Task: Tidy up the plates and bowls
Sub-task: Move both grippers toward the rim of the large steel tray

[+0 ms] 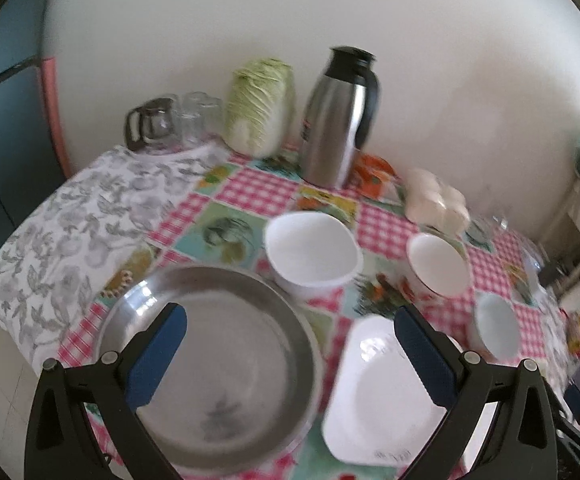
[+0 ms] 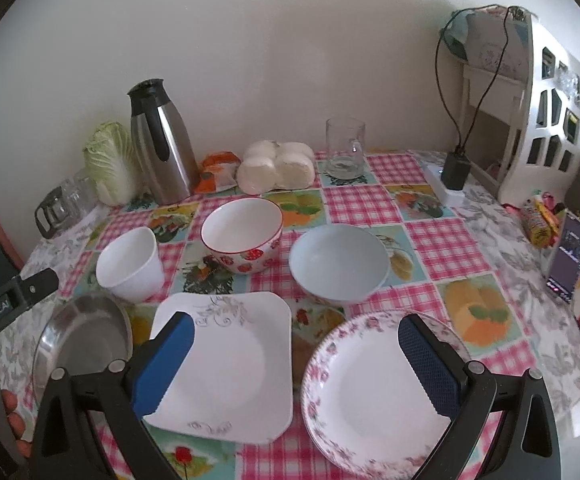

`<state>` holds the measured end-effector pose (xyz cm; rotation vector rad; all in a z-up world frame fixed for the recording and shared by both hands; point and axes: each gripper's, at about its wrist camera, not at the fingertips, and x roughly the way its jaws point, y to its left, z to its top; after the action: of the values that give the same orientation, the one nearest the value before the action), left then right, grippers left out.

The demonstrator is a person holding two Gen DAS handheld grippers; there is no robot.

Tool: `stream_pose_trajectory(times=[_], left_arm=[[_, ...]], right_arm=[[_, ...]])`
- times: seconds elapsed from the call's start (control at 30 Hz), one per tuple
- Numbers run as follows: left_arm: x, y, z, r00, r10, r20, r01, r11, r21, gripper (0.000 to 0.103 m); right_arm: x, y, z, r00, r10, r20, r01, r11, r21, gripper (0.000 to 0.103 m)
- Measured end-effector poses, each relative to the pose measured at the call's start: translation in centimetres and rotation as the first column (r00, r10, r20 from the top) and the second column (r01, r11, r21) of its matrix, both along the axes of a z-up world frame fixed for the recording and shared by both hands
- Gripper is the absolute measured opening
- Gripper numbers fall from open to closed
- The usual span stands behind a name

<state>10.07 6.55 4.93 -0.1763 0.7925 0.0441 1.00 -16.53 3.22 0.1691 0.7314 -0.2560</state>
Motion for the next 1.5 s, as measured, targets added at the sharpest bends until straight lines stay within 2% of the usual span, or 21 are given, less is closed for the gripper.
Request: stream_pose_trajectory(times=[0.2, 0.3, 0.5, 0.57, 0.63, 0.7, 0.8, 0.87, 0.97, 1.03, 1.13, 1.2, 1.27, 1.37, 1.5], left_arm=[[0.7, 1.8, -1.2, 0.996, 0.079, 0.035, -0.077, 0.996, -0.04, 0.103], [1.5, 1.9, -1.4, 0.994, 0.108, 0.022, -0.108, 0.994, -0.02, 0.103], [2.4, 2.5, -1.7, 0.989, 0.146, 0.006, -0.146, 0.988, -0.056, 0.103], [2.6, 3.5, -2.2, 0.983, 0.177, -0.041, -0.179, 0.983, -0.047, 0.103], [2.8, 5.5, -3.1, 0.973, 0.198, -0.117, -0.209, 0.974, -0.091, 0.103], [2.8, 7.3, -3.6, 0.965, 0.222, -0.143, -0.239, 0.963, -0.12, 0.103], [2.4, 10.4, -4.6, 0.938, 0.295, -0.182, -0.315, 0.945, -0.088, 0.103], [2.0, 12.4, -5.8, 0.911, 0.345, -0.226, -0.367, 0.928, -0.062, 0.103], [1.5, 15.2, -7.9, 0.885, 0.357, -0.298, -0.407, 0.905, -0.125, 0.103], [1.3, 16.2, -8.8, 0.87, 0.369, -0.327, -0.425, 0.897, -0.118, 0.103], [1.3, 16.8, -9.4, 0.869, 0.36, -0.34, -0.427, 0.893, -0.145, 0.102], [1.5, 17.1, -9.9, 0.869, 0.348, -0.352, -0.42, 0.895, -0.153, 0.096], [1.6, 17.4, -10.5, 0.865, 0.339, -0.37, -0.418, 0.895, -0.158, 0.084], [1.7, 17.8, -11.4, 0.856, 0.329, -0.399, -0.418, 0.894, -0.16, 0.076], [1.9, 18.1, -11.9, 0.85, 0.326, -0.413, -0.421, 0.892, -0.163, 0.071]], right_arm=[[1.8, 0.3, -1.5, 1.0, 0.014, -0.01, -0.014, 1.0, 0.001, 0.103], [2.8, 0.4, -2.4, 1.0, 0.017, -0.013, -0.016, 1.0, 0.022, 0.103], [4.9, 1.2, -3.8, 0.999, 0.028, -0.039, -0.027, 0.999, 0.042, 0.103], [5.5, 1.9, -4.1, 0.998, 0.047, -0.042, -0.046, 0.998, 0.035, 0.103], [6.0, 2.8, -4.4, 0.997, 0.065, -0.041, -0.064, 0.998, 0.022, 0.103], [6.5, 3.9, -4.6, 0.996, 0.084, -0.036, -0.083, 0.996, 0.021, 0.103], [7.0, 6.1, -5.6, 0.988, 0.145, -0.043, -0.143, 0.989, 0.047, 0.103], [7.5, 7.5, -6.1, 0.981, 0.184, -0.056, -0.182, 0.982, 0.046, 0.103], [7.7, 9.9, -6.7, 0.966, 0.249, -0.07, -0.247, 0.968, 0.046, 0.103], [7.7, 11.2, -7.1, 0.954, 0.291, -0.07, -0.287, 0.956, 0.056, 0.103], [7.7, 12.7, -7.7, 0.938, 0.339, -0.073, -0.334, 0.94, 0.075, 0.103], [7.7, 13.8, -8.0, 0.926, 0.369, -0.075, -0.363, 0.928, 0.081, 0.103], [7.7, 14.9, -8.3, 0.915, 0.396, -0.081, -0.389, 0.917, 0.085, 0.103], [7.9, 15.9, -8.8, 0.903, 0.419, -0.097, -0.413, 0.908, 0.075, 0.102], [8.0, 16.9, -9.2, 0.896, 0.429, -0.117, -0.424, 0.903, 0.063, 0.087]])
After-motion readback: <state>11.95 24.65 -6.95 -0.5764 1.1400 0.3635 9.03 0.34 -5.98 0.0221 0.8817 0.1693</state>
